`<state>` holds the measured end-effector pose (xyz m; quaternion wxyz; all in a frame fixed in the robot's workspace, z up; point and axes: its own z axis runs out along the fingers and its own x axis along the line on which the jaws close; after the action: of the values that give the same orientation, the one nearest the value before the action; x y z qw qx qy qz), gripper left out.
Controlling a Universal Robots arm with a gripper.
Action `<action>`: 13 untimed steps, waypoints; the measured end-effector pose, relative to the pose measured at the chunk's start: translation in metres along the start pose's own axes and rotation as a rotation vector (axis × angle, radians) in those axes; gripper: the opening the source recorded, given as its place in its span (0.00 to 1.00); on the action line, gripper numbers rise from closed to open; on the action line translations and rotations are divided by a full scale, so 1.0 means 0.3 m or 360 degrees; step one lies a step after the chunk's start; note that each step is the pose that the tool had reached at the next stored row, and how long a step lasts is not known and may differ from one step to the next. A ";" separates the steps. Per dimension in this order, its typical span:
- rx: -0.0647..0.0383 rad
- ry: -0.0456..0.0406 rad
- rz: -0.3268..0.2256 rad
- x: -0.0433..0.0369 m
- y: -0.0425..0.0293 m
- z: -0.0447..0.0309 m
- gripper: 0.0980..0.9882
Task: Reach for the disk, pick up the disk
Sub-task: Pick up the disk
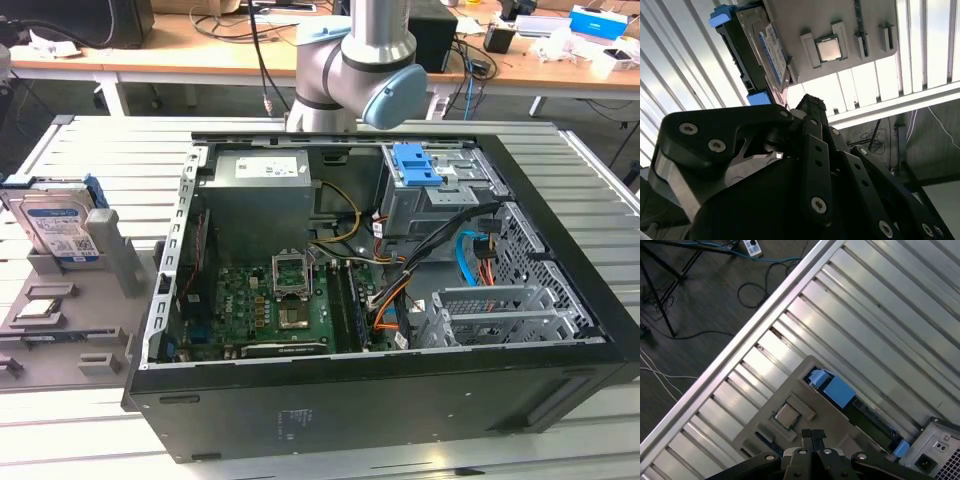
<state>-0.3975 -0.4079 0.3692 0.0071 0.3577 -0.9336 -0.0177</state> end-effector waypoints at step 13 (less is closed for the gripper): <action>0.0000 0.0011 -0.0285 0.000 0.000 0.000 0.01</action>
<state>-0.3975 -0.4079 0.3692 0.0086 0.4399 -0.8979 -0.0171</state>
